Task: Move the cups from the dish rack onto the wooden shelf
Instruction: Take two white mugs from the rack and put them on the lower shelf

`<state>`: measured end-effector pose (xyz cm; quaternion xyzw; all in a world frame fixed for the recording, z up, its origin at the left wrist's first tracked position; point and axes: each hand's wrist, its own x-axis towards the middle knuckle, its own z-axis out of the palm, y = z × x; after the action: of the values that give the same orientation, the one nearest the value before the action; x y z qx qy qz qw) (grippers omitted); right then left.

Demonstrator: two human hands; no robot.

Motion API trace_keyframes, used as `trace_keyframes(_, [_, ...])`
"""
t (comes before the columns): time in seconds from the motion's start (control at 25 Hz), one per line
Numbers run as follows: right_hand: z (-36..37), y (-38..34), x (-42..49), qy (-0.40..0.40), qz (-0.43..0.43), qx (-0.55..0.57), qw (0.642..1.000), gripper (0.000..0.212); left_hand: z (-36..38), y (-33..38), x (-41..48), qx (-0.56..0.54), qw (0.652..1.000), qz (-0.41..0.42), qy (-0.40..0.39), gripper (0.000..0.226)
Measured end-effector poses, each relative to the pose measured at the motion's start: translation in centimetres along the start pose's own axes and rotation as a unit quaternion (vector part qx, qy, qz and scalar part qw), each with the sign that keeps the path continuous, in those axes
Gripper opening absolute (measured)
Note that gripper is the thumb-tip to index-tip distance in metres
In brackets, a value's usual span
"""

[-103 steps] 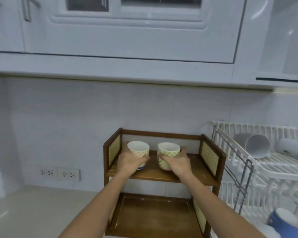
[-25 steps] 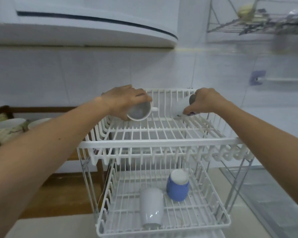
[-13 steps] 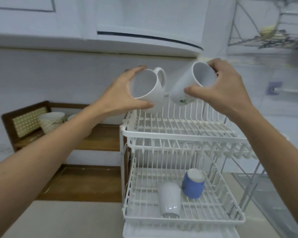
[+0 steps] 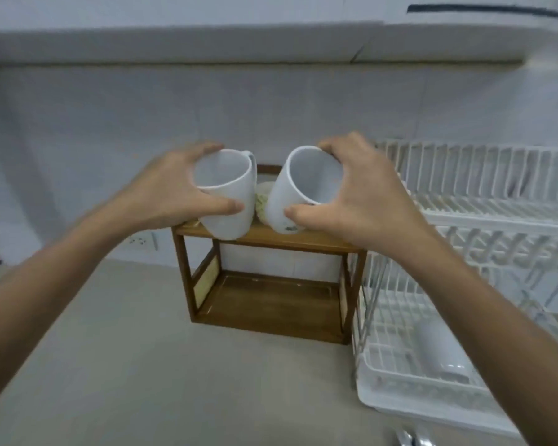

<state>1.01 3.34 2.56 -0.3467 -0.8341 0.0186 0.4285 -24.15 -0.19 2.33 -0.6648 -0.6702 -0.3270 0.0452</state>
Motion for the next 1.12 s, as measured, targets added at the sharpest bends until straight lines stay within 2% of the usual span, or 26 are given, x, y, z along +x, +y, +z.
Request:
trace_keyframes(0.12, [7.2, 0.7, 0.4, -0.087, 0.055, -0.019, 0.994, 0.077, 3.6, -5.6, -1.9, -0.001, 0.998, -0.027, -0.05, 0.107])
trace_keyframes(0.24, [13.3, 2.5, -0.4, -0.167, 0.121, -0.033, 0.978, 0.071, 9.1, -10.0, -4.2, -0.01, 0.993, -0.056, -0.105, 0.105])
trace_keyframes(0.36, [18.3, 4.5, -1.6, -0.229, 0.178, -0.058, 0.955, 0.06, 14.1, -13.3, -4.7, -0.042, 0.984, -0.086, -0.153, 0.093])
trace_keyframes(0.44, [21.4, 5.4, -2.4, -0.268, 0.197, -0.081, 0.94, 0.062, 17.2, -15.1, -4.5, -0.049, 0.979, -0.099, -0.169, 0.085])
trace_keyframes(0.6, [26.1, 7.1, -3.2, -0.292, 0.204, -0.095, 0.93, 0.066, 22.8, -17.7, -4.1, -0.027, 0.968, -0.127, -0.215, 0.092])
trace_keyframes(0.84, [30.3, 10.0, -1.7, -0.348, 0.248, -0.15, 0.891, 0.072, 26.2, -20.3, -1.3, -0.054, 0.967, -0.16, -0.191, 0.091])
trace_keyframes(1.0, [32.5, 12.0, -1.1, -0.379, 0.278, -0.164, 0.867, 0.077, 28.0, -21.1, 0.7, -0.059, 0.963, -0.18, -0.192, 0.102])
trace_keyframes(1.12, [33.5, 13.2, -0.5, -0.395, 0.28, -0.171, 0.858, 0.081, 29.3, -21.6, 1.8, -0.052, 0.962, -0.181, -0.198, 0.103])
